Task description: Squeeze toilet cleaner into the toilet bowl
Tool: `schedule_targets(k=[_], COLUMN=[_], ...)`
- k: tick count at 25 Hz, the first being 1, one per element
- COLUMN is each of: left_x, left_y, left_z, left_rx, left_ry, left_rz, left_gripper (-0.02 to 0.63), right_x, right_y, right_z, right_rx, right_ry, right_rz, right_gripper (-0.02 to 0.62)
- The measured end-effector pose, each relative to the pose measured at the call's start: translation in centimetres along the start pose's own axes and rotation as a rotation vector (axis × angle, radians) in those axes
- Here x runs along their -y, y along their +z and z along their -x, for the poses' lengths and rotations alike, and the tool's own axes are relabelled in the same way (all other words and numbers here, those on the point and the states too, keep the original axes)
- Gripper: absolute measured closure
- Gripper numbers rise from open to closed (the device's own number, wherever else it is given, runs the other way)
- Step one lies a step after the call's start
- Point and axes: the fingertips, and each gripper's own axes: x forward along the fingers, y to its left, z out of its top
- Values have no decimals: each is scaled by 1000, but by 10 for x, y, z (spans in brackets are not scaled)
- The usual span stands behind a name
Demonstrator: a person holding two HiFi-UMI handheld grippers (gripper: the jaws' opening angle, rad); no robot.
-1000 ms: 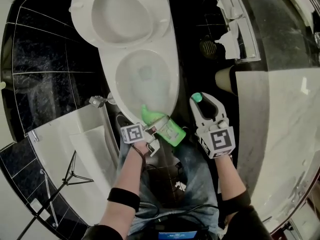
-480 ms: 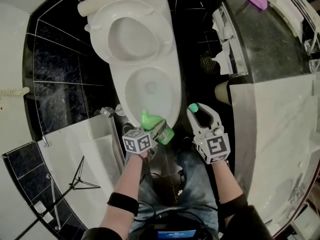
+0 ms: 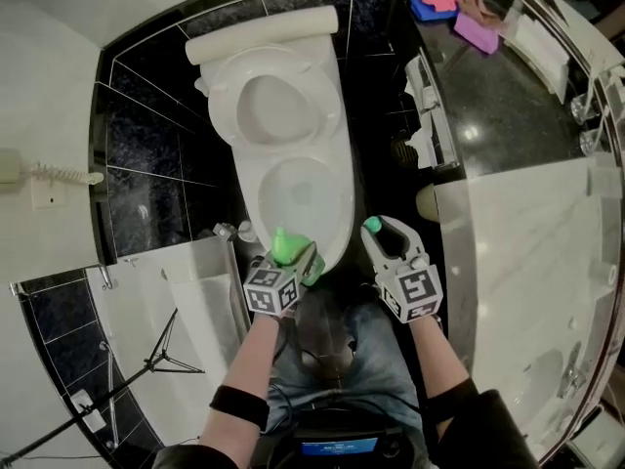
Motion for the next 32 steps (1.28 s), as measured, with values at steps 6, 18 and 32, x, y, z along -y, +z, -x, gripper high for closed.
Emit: schedule_targets(k=[6,18,32], left_x=[36,117,132], left_y=[45,121,130], left_z=[49,186,299], left_rx=[46,177,204], left_ry=[79,229,215], left_rz=[-170,-316,-438], left_gripper=[428,428,426], right_x=[-19,-67,-151], right_y=[41,130,157], right_z=[26,109,150], right_rx=[36,88,101], right_ry=[66,247,268], right_rz=[-2,6,10], right_gripper=[446,446,446])
